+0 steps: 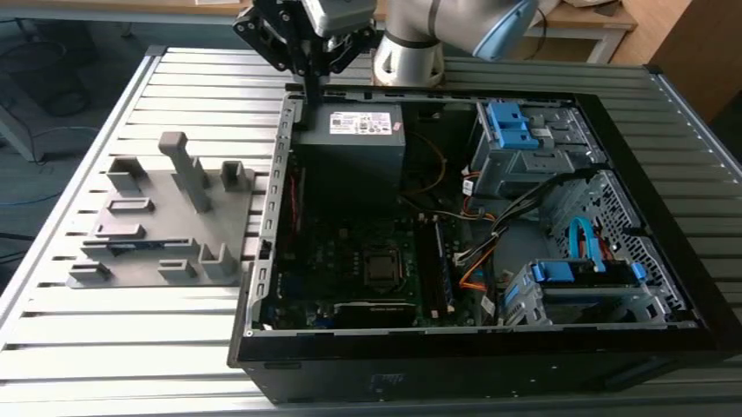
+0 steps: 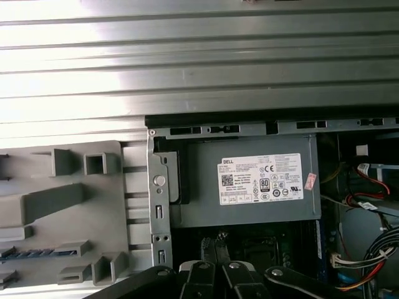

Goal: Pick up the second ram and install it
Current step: 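Reach for the second ram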

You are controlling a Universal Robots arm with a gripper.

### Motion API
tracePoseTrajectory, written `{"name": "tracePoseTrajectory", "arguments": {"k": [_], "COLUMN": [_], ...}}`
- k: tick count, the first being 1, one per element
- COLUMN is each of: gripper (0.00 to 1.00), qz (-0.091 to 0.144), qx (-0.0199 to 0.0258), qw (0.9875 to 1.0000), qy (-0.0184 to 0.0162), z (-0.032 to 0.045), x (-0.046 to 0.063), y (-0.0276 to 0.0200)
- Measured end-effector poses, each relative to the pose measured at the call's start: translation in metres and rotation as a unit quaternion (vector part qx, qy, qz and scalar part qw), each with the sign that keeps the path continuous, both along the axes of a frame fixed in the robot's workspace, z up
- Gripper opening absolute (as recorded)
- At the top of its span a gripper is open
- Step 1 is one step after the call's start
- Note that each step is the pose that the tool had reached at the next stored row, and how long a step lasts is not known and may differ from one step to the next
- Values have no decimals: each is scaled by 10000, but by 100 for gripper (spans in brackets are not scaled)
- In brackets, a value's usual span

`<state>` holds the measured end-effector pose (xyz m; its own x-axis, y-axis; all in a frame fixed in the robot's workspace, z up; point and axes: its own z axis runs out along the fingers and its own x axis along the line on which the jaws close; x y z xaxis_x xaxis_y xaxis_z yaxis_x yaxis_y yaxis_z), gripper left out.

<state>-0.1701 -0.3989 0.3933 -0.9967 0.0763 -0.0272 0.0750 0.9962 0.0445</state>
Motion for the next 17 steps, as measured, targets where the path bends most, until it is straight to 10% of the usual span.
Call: {"name": "tracePoseTrajectory", "arguments": {"k": [17], "gripper": [10], "qz": [1], "qx": [0], "qw": [10000], "qy": [0], "z": [0], "x": [-290], "y": [0]}}
